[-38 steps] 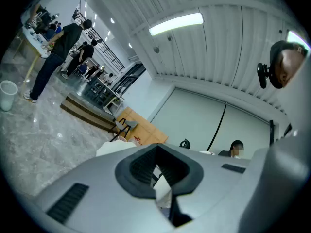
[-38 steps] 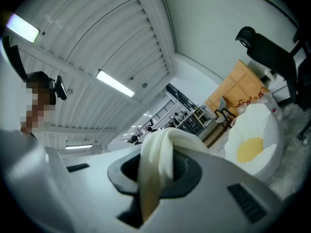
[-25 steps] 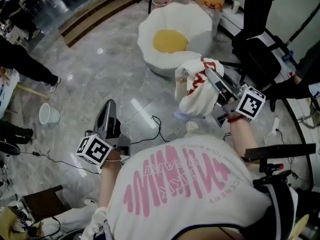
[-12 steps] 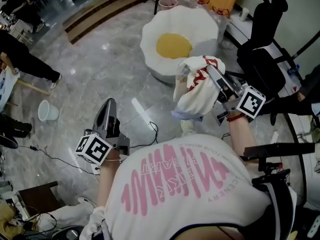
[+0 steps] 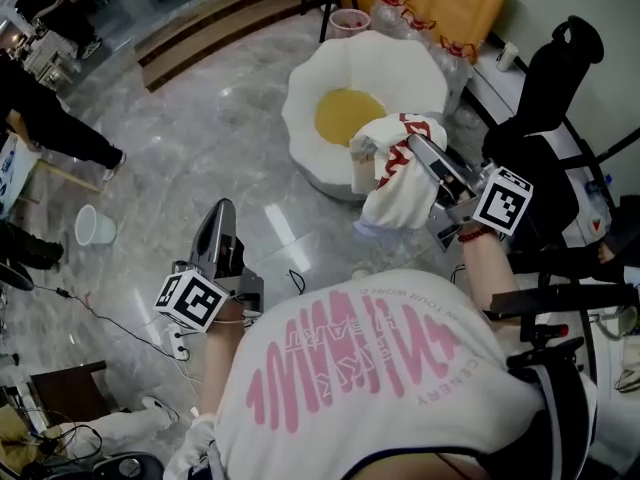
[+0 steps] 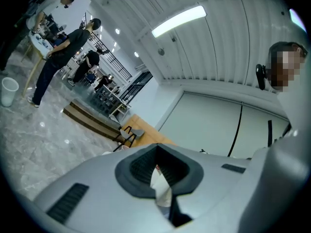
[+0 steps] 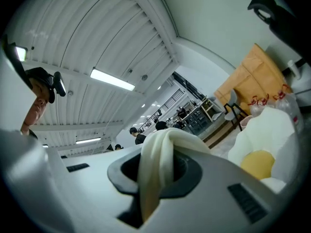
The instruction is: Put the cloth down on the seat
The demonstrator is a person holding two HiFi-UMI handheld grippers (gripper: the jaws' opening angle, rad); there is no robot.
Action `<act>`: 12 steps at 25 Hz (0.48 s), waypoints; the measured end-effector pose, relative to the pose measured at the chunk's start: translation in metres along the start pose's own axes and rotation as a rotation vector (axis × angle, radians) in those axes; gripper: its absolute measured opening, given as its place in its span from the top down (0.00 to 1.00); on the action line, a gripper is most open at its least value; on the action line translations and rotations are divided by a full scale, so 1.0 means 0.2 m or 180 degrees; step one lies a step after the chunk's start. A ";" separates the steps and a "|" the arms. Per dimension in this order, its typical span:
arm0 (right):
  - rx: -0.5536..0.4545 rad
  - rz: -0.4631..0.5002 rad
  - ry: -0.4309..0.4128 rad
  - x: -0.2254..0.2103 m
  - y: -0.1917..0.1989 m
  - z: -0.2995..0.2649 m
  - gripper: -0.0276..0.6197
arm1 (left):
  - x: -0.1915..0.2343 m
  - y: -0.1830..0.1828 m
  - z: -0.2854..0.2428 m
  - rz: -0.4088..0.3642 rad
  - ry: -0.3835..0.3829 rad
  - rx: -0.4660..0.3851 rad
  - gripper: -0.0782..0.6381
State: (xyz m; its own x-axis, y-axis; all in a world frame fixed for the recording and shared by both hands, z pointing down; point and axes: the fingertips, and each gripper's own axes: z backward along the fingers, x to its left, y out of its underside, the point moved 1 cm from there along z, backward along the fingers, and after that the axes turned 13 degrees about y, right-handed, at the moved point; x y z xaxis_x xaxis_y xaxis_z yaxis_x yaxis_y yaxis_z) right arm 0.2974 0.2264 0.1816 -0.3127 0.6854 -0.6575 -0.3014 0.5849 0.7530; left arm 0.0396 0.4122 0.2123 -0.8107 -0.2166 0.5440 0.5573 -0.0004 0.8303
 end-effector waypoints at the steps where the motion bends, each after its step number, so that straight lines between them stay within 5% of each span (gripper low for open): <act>1: 0.0020 0.0051 -0.0026 -0.03 -0.02 -0.03 0.89 | 0.01 0.01 -0.03 0.0002 -0.0028 -0.0021 0.88; 12: 0.0125 -0.0035 -0.0101 -0.29 -0.22 -0.25 0.89 | 0.06 -0.02 -0.30 -0.0038 -0.0226 -0.0131 0.88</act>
State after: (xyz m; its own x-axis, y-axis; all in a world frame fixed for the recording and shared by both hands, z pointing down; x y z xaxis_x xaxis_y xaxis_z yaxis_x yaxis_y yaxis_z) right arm 0.2840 0.1391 0.1851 -0.2807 0.6918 -0.6653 -0.2690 0.6087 0.7464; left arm 0.0382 0.3514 0.2079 -0.8272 -0.1466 0.5424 0.5532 -0.0431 0.8320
